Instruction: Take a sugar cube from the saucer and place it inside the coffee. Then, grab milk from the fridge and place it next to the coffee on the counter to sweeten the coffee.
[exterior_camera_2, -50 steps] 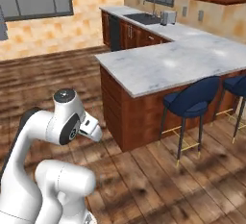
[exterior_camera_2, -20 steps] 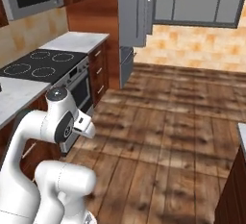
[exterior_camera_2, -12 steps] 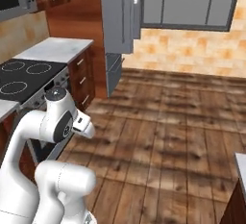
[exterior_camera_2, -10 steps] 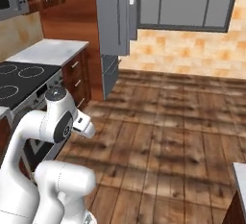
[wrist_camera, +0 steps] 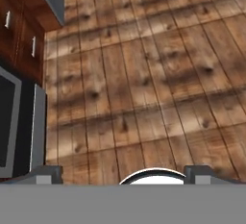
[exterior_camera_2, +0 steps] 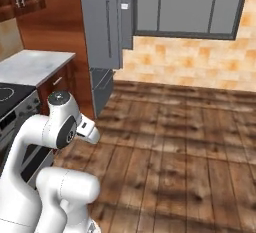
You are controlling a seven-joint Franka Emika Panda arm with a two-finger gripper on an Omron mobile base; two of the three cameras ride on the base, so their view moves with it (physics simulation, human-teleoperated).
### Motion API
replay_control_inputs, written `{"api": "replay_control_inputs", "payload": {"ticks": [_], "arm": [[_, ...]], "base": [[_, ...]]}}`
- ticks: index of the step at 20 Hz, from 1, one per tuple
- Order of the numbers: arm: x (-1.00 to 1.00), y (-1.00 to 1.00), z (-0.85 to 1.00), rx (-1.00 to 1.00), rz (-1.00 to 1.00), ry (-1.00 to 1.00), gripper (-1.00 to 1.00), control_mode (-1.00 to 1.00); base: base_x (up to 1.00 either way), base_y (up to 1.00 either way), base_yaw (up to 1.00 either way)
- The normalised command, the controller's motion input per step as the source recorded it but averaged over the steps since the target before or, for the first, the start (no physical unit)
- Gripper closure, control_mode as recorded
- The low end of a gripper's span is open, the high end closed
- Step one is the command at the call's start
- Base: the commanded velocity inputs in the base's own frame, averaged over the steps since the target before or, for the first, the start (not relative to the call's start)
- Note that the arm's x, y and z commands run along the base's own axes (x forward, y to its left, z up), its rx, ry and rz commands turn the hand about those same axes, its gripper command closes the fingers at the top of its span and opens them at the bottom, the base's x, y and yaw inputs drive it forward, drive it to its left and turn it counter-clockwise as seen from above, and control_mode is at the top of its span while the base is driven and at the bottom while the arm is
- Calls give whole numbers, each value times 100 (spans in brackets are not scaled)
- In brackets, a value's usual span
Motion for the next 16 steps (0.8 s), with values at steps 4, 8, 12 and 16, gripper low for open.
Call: {"api": "replay_control_inputs", "payload": {"ticks": [4,8,12,16], "arm": [[0,0,0,0,0,0,-100,100],[0,0,0,0,0,0,-100,100],[0,0,0,0,0,0,-100,100],[0,0,0,0,0,0,-100,100]], "base": [[100,-41,0],[100,-61,-1],[100,-63,-2],[100,-53,0]]}}
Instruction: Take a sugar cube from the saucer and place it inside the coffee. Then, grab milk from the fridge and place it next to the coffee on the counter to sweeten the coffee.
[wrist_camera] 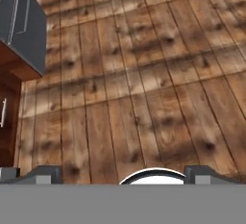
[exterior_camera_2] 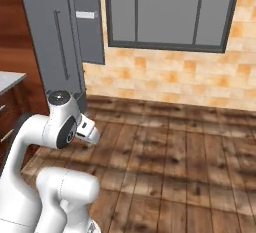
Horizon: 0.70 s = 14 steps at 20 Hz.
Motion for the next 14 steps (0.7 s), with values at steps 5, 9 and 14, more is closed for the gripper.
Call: {"api": "replay_control_inputs", "payload": {"ticks": [5,9,14], "arm": [[0,0,0,0,0,0,-100,100],[0,0,0,0,0,0,-100,100],[0,0,0,0,0,0,-100,100]], "base": [[100,-45,0],[100,-44,0],[100,-44,0]]}}
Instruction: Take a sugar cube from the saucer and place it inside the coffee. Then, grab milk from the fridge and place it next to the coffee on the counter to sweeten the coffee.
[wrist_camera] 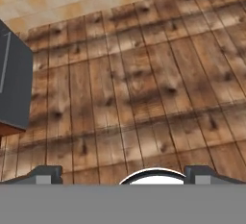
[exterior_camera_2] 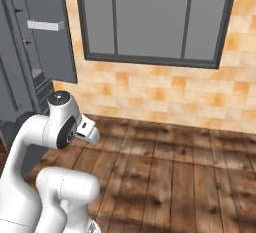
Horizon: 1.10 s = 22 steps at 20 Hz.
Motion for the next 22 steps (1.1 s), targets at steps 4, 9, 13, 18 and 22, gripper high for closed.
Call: {"api": "replay_control_inputs", "payload": {"ticks": [4,9,13,18,22], "arm": [[0,0,0,0,0,0,-100,100],[0,0,0,0,0,0,-100,100],[0,0,0,0,0,0,-100,100],[0,0,0,0,0,0,-100,100],[0,0,0,0,0,0,-100,100]], "base": [[100,-37,0],[100,-36,14],[100,-50,41],[100,-61,61],[84,-61,70]]}}
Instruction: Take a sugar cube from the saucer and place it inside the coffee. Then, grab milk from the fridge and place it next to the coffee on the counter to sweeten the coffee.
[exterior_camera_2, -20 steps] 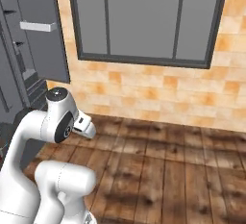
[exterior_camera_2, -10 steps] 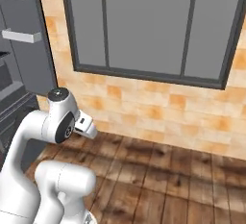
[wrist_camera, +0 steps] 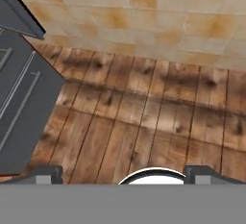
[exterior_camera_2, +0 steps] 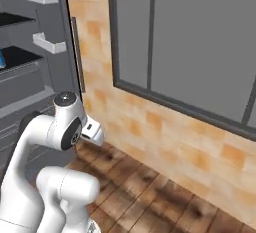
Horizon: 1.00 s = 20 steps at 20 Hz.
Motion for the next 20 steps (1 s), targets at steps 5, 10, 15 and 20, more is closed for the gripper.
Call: {"api": "replay_control_inputs", "payload": {"ticks": [5,10,15,20], "arm": [[0,0,0,0,0,0,-100,100],[0,0,0,0,0,0,-100,100],[0,0,0,0,0,0,-100,100],[0,0,0,0,0,0,-100,100]], "base": [[44,-51,80],[1,-20,95],[27,-42,74],[25,-75,26]]}}
